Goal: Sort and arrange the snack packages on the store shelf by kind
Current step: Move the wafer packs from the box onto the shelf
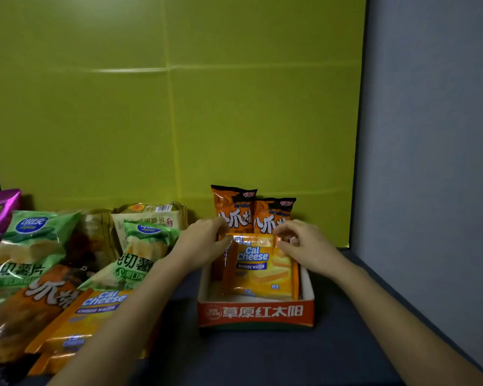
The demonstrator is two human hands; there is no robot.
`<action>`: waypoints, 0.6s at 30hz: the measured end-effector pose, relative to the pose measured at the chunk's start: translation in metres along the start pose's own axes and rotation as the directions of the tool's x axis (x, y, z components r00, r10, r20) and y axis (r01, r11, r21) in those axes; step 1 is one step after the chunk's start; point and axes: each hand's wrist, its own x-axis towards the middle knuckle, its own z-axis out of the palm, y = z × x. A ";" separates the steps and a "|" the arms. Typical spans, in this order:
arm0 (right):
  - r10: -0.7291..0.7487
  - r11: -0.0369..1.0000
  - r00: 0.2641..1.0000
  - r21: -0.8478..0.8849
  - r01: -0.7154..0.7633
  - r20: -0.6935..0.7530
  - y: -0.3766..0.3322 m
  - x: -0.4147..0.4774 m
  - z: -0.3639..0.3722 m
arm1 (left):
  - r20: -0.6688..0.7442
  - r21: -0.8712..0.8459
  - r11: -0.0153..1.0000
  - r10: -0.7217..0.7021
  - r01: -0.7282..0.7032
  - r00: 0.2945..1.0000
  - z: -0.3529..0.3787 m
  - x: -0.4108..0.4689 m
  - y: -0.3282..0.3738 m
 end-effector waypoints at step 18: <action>0.235 0.819 0.907 -0.574 0.009 0.350 -0.007 0.012 0.005 | 0.469 0.319 0.946 -0.100 -0.063 0.877 0.029 0.066 -0.012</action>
